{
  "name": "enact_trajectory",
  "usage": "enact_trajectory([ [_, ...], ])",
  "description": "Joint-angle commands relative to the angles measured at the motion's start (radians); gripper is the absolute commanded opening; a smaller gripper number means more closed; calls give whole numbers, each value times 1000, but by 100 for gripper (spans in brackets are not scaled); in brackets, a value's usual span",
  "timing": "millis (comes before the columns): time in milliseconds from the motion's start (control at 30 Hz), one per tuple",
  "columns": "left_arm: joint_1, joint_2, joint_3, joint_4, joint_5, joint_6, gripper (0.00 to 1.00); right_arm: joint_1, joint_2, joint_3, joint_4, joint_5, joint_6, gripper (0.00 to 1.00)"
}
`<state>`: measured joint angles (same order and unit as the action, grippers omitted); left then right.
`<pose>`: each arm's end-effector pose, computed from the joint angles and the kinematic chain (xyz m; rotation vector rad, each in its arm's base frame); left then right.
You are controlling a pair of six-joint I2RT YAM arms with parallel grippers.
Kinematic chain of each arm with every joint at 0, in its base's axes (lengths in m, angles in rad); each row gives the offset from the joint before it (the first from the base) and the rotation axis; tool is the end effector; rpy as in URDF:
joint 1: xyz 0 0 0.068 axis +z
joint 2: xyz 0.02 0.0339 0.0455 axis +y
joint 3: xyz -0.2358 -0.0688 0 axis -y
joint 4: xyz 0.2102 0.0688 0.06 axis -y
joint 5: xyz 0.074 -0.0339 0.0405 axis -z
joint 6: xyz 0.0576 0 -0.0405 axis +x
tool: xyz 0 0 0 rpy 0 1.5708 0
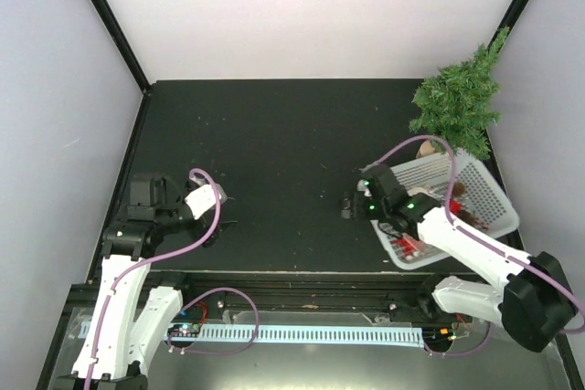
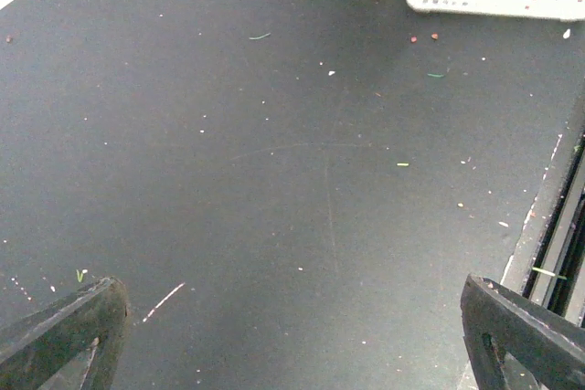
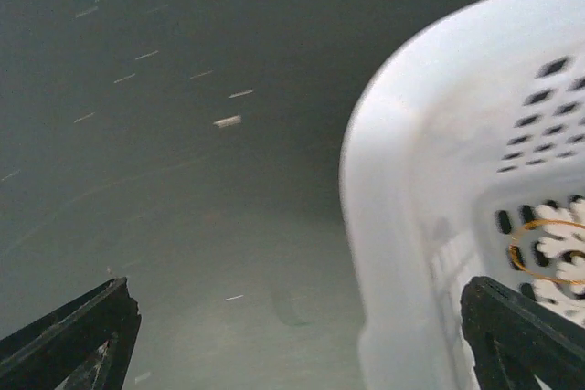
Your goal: Decorate the small christmas tree
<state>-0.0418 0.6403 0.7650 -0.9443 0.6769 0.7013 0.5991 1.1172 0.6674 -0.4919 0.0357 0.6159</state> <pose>0.1116 -0.0408 0.2532 1.0793 1.9320 -0.4501 0.1741 0.1164 0.1817 0.0365 2.5703 0.4397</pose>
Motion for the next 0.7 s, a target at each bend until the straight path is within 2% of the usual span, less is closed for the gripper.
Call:
enact_trajectory([
  [0,-6,-2,-12,74,-9,-11,99,204,104,115,206,-114,31,96],
  [167,-6,38,-11,164,-40,-81,99,355,388,385,291,-220,10,95],
  [267,-6,78,0,183,-14,-111,99,391,433,461,361,-235,16,95],
  [400,-8,148,17,183,66,-68,99,392,323,403,446,-191,5,95],
  [567,-54,359,90,224,52,24,99,392,106,358,319,-27,-48,95],
  [667,-95,509,196,204,111,54,99,392,-43,320,246,112,-61,96],
])
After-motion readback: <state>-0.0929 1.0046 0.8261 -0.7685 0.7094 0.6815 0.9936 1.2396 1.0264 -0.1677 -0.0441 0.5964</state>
